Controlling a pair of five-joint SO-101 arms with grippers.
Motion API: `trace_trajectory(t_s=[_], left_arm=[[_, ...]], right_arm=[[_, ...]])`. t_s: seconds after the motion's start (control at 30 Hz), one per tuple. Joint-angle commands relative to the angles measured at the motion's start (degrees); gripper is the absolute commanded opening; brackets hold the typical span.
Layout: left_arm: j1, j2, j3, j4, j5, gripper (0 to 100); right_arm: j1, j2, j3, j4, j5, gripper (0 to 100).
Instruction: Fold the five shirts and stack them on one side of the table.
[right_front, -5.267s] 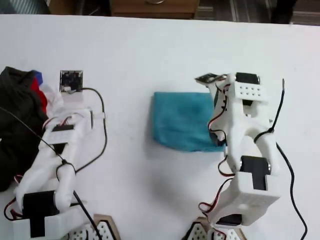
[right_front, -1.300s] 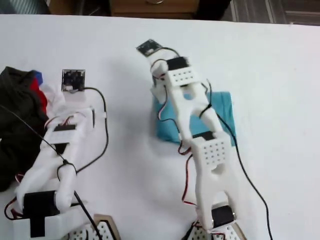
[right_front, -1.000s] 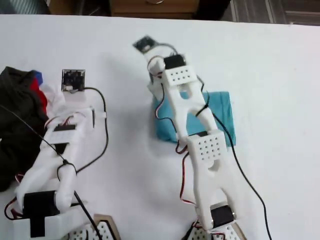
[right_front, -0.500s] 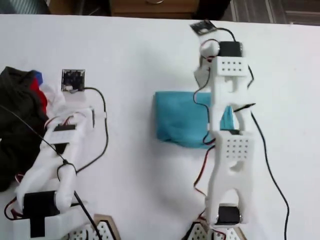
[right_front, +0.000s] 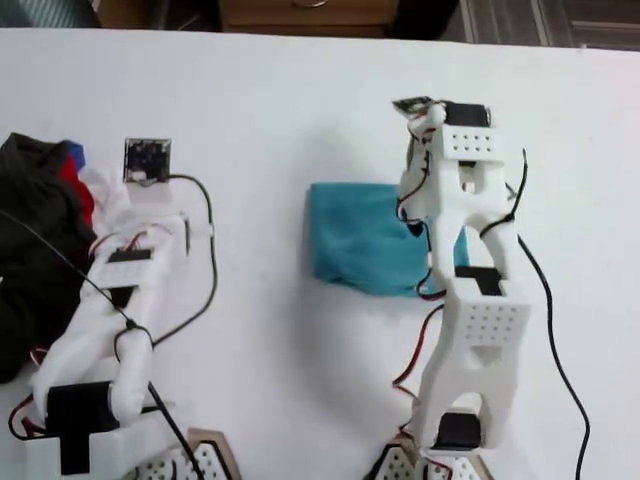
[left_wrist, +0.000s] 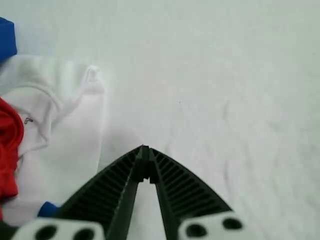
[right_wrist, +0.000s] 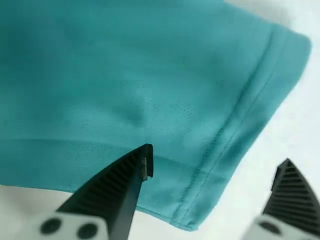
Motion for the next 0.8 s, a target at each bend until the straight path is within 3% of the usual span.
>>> trace_trajectory(t_s=[0.0,0.4,0.47,0.6,0.67,0.77], left_arm=[[0.5,-2.2,-0.3,-1.1,0.2,3],[0.5,-2.2,-0.3,-1.1,0.2,3],[0.5,-2.2,-0.3,-1.1,0.2,3],[0.5,-2.2,-0.3,-1.1,0.2,3],[0.5,-2.2,-0.3,-1.1,0.2,3],[0.5,-2.2,-0.4,-1.1,0.2,3]], right_arm=[[2.6,0.1,-1.3,0.0,-0.5,37.6],[-0.1,19.8,-12.0,-0.7,-0.6,37.2],[-0.1,21.8,-13.8,0.2,-0.4,31.0],[0.1,23.9,-14.7,1.1,-0.5,0.0],[0.3,23.9,-14.6,1.1,-0.4,5.4],[0.5,23.3,-15.4,1.1,-0.1,2.5]])
